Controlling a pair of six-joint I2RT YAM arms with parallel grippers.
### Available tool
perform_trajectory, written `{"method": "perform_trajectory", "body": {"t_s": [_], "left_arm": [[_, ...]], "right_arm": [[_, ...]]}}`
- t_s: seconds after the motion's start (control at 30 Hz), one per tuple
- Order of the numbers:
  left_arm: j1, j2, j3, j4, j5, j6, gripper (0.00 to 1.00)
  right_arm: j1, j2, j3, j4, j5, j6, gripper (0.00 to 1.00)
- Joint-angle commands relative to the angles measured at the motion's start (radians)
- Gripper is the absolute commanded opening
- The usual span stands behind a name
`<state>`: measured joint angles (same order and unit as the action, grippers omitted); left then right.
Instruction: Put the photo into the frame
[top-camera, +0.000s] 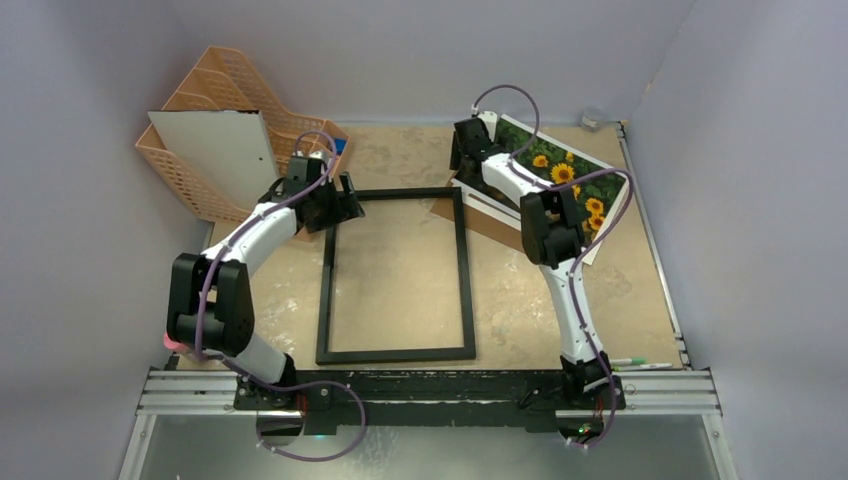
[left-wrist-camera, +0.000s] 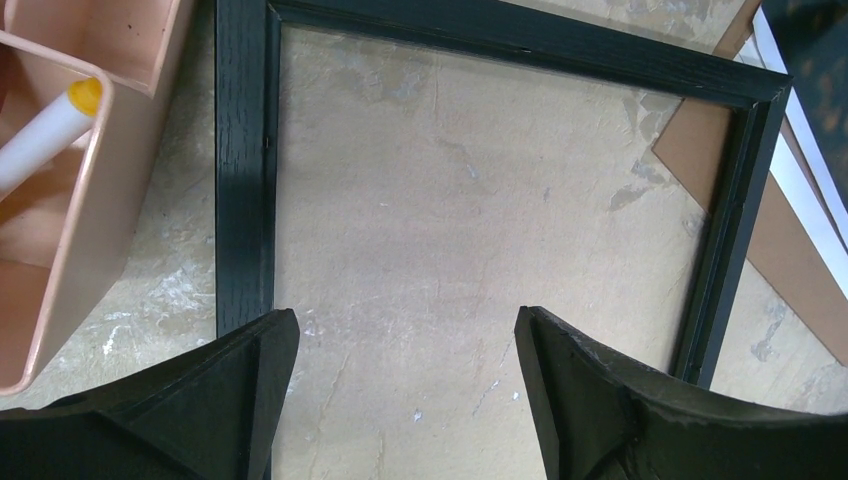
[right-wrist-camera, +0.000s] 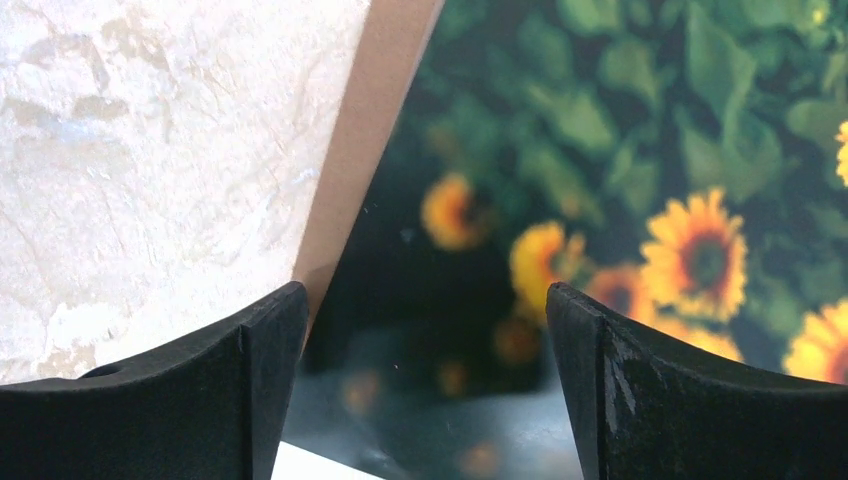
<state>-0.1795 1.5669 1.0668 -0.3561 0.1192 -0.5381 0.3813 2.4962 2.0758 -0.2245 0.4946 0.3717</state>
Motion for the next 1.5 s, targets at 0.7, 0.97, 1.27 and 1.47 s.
{"method": "perform_trajectory", "body": {"t_s": [0.7,0.97,1.27,1.47], "left_arm": [[-0.005,-0.018,-0.011,0.057,0.037,0.007,0.83],[-0.018,-0.028,-0.011,0.098,0.109,-0.037,0.83],[-0.061,-0.027,0.000,0.128,0.120,-0.069,0.83],[-0.100,-0.023,0.005,0.160,0.144,-0.100,0.83]], "right_arm": [[-0.048,-0.393,-0.593,-0.114,-0.173,-0.096,0.72],[-0.049,-0.570,-0.790,-0.078,-0.265,0.029,0.58],[-0.055,-0.718,-0.862,0.001,-0.272,0.156,0.62],[-0.056,-0.720,-0.895,-0.037,-0.244,0.151,0.49]]}}
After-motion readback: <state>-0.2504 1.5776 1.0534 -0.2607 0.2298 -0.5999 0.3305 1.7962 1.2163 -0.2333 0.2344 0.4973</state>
